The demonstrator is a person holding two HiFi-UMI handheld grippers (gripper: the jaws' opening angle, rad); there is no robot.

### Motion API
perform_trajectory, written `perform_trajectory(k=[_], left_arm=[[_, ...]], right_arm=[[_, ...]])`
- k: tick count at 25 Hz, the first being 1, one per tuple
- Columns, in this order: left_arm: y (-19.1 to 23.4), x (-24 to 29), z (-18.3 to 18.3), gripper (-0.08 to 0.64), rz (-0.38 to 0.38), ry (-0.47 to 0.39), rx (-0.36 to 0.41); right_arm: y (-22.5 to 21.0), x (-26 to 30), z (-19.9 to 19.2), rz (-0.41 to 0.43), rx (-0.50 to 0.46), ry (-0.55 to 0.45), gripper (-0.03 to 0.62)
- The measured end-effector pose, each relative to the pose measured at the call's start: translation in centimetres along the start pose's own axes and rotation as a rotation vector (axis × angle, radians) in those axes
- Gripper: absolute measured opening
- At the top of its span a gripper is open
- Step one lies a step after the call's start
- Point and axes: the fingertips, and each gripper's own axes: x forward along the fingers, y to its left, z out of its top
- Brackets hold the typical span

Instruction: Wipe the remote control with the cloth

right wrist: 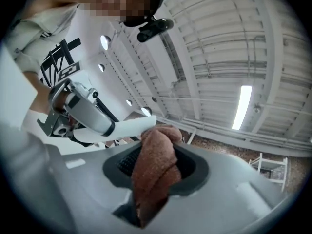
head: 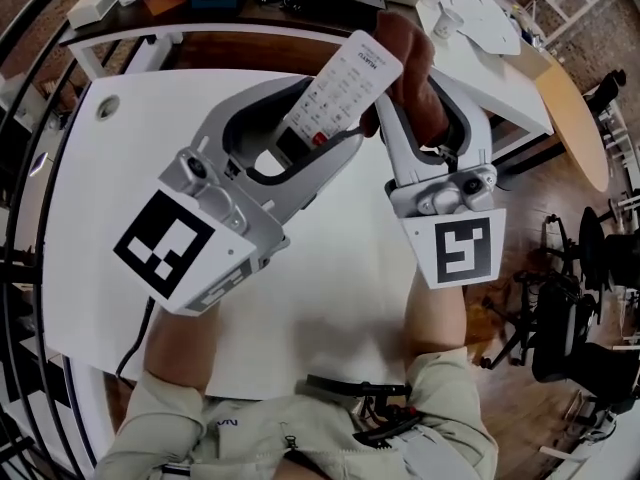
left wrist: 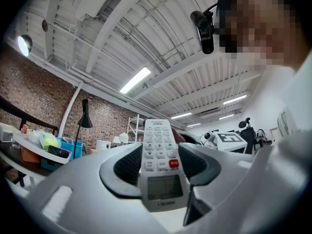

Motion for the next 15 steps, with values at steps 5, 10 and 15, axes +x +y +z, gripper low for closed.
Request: perform_trajectory(k=[5,10,15], left_arm=[[-0.5,0.1,0.1,0.244,-0.012,0.0,-0.001],[-0.1,-0.1,0.2,0.244,-0.004,-0.008,-0.012],[0.6,-0.5,0.6,0.244,0.023,-0.02,-0.018]], right_arm=[[0.5,0.1,0.0,0.019,-0.002,-0.004,0.127],[2.3,0.7,-0.4,0.072,0.0,0.008,0.126],[4.4,1.1,-0.8,0.131,-0.003,0.029,0.126]])
